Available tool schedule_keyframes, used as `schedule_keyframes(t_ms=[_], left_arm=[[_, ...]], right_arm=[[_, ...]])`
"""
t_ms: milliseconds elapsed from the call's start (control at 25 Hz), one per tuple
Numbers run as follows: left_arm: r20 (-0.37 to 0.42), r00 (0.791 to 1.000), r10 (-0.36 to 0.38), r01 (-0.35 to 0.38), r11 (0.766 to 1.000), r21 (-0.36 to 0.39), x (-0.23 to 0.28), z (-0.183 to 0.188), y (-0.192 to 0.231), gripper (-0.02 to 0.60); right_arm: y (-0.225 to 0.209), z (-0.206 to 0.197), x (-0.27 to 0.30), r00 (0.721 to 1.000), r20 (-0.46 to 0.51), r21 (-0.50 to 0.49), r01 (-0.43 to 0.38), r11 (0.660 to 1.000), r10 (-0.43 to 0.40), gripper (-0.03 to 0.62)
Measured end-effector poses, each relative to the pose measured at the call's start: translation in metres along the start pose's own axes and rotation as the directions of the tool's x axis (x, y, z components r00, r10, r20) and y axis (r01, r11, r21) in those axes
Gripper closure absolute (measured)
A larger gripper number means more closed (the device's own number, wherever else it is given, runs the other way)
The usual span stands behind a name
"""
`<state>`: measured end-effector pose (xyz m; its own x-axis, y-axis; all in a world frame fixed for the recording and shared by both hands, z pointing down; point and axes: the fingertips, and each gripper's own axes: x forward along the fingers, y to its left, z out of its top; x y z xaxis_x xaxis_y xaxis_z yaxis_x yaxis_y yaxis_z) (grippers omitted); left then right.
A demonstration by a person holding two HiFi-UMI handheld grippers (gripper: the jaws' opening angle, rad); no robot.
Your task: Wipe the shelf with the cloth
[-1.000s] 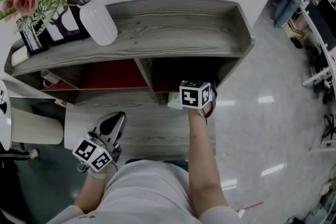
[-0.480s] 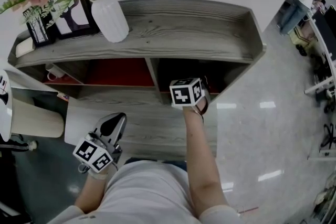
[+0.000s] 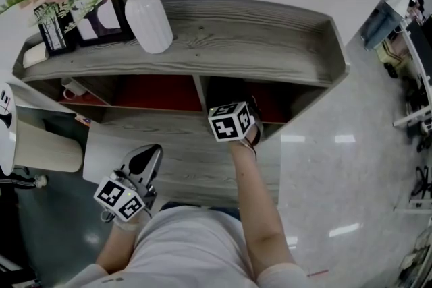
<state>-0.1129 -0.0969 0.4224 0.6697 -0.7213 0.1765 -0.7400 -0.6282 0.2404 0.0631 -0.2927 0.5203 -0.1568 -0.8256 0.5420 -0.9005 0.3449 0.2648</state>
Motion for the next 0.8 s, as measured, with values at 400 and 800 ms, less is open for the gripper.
schedule_keyframes(t_ms=[400,800], left_arm=[[0.003,1.0,0.001,-0.001,1.0,0.006,0.0,0.004,-0.003,0.566],[0.001,1.0,-0.006,0.006,1.0,0.017,0.004,0.006,-0.007,0.566]], right_arm=[[-0.001,0.028,-0.002,0.988,0.153,0.034,0.02,0.999,-0.025,0.485],[-0.033,0.107,-0.059,0.894,0.431,0.13,0.07,0.989,-0.12,0.486]])
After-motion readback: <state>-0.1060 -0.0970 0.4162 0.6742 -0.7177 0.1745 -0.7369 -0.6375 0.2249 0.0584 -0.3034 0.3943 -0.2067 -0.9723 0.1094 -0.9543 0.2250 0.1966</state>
